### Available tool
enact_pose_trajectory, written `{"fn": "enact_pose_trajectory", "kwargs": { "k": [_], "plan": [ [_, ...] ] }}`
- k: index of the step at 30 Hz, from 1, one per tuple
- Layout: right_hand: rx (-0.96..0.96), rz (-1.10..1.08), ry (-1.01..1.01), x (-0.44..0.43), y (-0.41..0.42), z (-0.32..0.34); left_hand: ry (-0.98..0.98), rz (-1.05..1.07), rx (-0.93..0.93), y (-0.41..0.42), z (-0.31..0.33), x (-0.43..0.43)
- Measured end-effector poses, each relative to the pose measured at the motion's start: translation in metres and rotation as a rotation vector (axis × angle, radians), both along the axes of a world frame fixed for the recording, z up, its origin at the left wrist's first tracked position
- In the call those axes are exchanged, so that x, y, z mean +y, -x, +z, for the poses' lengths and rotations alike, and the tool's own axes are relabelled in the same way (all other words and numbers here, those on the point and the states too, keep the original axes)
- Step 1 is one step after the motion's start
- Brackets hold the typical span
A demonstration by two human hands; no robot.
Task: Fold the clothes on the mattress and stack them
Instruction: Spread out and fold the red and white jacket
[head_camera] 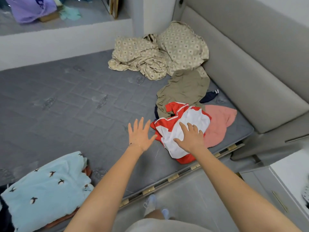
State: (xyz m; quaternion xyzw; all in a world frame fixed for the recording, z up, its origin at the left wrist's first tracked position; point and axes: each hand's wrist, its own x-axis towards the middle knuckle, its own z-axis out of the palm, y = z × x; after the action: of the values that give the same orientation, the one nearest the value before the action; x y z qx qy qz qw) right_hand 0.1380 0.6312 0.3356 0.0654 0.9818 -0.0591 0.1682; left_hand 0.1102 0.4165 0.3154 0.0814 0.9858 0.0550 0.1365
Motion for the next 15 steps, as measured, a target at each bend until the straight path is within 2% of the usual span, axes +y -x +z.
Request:
{"fn": "enact_pose_trajectory", "kwargs": {
  "k": [7, 15],
  "plan": [
    [-0.03, -0.19, 0.109, 0.055, 0.015, -0.005, -0.013, -0.109, -0.031, 0.044, -0.007, 0.046],
    [-0.073, -0.224, 0.089, 0.127, 0.061, -0.031, -0.046, -0.117, -0.06, 0.095, -0.025, 0.118]
  ]
}}
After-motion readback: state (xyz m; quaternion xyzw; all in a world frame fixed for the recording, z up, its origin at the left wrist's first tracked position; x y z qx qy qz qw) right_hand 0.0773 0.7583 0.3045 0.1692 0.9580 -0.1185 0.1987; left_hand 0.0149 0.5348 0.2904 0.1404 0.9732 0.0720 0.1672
